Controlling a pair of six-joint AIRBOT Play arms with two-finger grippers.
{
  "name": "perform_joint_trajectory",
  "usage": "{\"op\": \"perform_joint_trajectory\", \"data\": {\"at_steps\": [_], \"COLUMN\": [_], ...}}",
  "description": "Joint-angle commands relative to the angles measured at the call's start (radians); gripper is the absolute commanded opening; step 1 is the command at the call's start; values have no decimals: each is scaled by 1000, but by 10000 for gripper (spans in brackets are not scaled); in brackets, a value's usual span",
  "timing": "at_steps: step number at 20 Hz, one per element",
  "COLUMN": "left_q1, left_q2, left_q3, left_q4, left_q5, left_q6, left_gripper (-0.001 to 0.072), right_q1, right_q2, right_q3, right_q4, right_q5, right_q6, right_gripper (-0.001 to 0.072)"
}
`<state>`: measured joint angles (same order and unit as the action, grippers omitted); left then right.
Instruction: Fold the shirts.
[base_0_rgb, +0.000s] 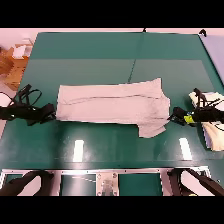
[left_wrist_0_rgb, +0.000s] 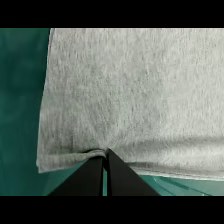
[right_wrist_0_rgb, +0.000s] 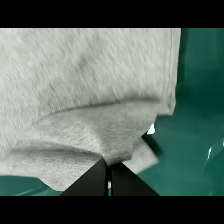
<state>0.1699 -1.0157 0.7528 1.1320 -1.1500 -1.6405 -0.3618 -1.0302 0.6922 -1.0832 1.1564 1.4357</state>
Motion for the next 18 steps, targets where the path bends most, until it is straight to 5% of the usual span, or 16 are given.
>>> {"op": "perform_joint_trajectory", "data": {"at_steps": [1,7,14,16,17,18], "left_q1": [2,-42,-98,-98,-98,-95], "left_q2": [27,-141,-556,-651,-686,-709], "left_q3": [41,341,703,760,774,780], "left_q4": [-13,-60,-68,-96,-124,-145], "left_q5": [-63,-140,-82,39,89,137], "left_q6": [-13,-31,-32,5,10,10], "left_gripper": [22,22,26,333,397,539], "right_q1": [12,123,176,178,175,171], "right_q2": [41,-182,-621,-768,-826,-874], "right_q3": [59,420,873,969,998,1023], "right_q4": [-24,-16,53,95,116,118], "right_q5": [30,71,73,73,72,71], "right_q6": [37,54,57,57,57,57], "right_gripper": [9,9,11,19,159,423]}}
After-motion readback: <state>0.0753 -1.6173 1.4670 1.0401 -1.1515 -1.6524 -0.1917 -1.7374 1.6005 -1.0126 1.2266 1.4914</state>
